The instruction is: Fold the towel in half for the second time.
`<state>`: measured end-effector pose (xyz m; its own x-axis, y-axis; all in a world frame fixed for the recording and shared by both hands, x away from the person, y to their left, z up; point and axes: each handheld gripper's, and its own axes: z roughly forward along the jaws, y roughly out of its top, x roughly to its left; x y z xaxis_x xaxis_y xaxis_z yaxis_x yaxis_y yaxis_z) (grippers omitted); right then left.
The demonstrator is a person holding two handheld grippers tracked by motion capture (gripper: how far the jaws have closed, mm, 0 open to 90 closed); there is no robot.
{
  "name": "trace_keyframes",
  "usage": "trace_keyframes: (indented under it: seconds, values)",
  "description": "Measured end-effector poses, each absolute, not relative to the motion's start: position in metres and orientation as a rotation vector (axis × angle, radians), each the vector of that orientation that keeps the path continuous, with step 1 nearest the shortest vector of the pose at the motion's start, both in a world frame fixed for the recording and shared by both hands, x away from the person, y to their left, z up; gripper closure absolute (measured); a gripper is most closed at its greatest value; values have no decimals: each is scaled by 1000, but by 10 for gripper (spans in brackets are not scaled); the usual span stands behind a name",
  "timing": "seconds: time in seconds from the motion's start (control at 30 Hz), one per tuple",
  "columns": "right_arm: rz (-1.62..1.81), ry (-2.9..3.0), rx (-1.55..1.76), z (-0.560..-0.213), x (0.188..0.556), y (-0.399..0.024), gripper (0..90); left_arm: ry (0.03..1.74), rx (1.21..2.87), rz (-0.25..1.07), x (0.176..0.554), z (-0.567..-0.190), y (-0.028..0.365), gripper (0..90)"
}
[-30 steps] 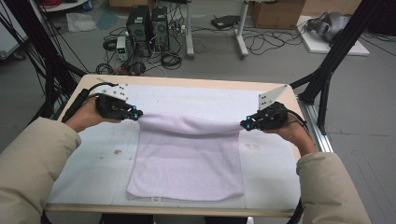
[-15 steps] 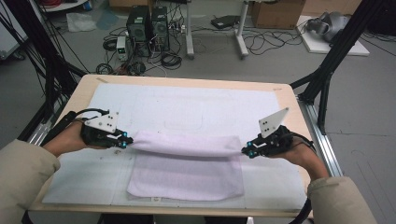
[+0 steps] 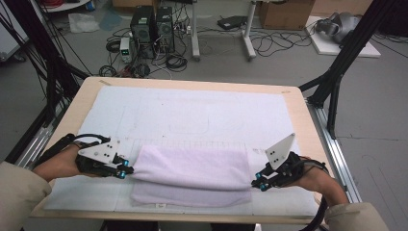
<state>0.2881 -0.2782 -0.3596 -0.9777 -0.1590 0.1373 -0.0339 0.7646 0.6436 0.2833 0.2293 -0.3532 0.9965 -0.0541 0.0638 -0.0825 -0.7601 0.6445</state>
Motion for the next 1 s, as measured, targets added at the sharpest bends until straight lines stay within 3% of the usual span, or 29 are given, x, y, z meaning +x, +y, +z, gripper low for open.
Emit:
trace_keyframes:
  seconds: [0.27, 0.33, 0.37, 0.4, 0.43, 0.57, 0.63, 0.7, 0.87, 1.0]
  values:
    - [-932, -2736, 175, -367, 287, -272, 872, -147, 2497, -16, 279, -374, 223, 864]
    - [-899, -2737, 174, -370, 286, -269, 859, -178, 2483, 5, 280, -379, 224, 803]
    - [-867, -2742, 174, -373, 286, -268, 822, -181, 2469, 27, 280, -380, 224, 659]
    - [-859, -2746, 170, -376, 287, -267, 702, -159, 2454, 37, 281, -380, 225, 514]
    - [-840, -2770, 136, -378, 288, -267, 644, -142, 2443, 37, 282, -380, 226, 456]
    - [-891, -2805, 29, -377, 295, -269, 328, -104, 2395, 97, 290, -373, 231, 393]
    - [-932, -2840, -68, -374, 302, -271, 259, -23, 2373, 148, 299, -369, 232, 361]
    - [-983, -2848, -139, -371, 309, -272, 254, 41, 2347, 174, 307, -366, 233, 308]
    - [-1016, -2958, -309, -371, 327, -268, 232, 212, 2358, 283, 330, -370, 227, 295]
    - [-1010, -2996, -425, -376, 342, -264, 271, 322, 2365, 306, 348, -383, 220, 297]
